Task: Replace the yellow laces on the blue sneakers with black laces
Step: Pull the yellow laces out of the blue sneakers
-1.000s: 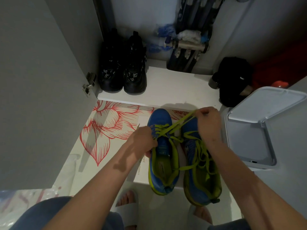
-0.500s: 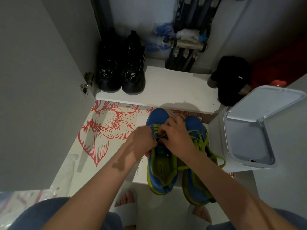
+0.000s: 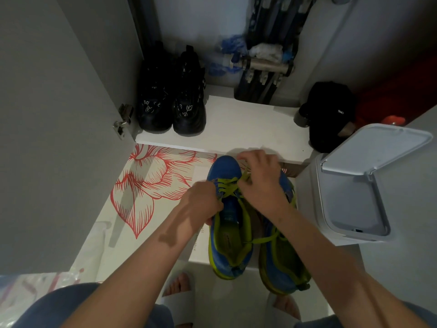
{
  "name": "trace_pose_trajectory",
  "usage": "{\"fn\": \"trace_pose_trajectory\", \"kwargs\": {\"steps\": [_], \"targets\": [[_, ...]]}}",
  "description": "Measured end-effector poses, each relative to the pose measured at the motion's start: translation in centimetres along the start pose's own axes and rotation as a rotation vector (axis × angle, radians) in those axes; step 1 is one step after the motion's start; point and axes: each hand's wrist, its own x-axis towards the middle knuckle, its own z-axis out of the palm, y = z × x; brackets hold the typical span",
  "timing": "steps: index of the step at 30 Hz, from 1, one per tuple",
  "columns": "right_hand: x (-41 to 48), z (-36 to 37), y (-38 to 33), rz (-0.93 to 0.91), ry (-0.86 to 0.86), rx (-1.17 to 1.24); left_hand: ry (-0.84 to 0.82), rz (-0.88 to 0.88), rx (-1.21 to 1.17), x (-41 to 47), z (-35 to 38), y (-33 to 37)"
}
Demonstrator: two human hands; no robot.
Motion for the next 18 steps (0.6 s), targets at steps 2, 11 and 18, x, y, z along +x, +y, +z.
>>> {"fn": "trace_pose_trajectory", "kwargs": {"steps": [2,11,18], "targets": [[-0.6,0.9,-0.3,-0.143,-0.104,-0.132,-0.001,0.005,0.006,0.0,0.0,0.0],[-0.7,1.7,0.7,-0.049,-0.021,-0.112,0.013,0.014,0.017,0.2,-0.1,-0.1],[1.5,-3.7,1.8,0.413,0.205,0.476,0.023,0.007,0.008,-0.2,-0.1,-0.2]]}}
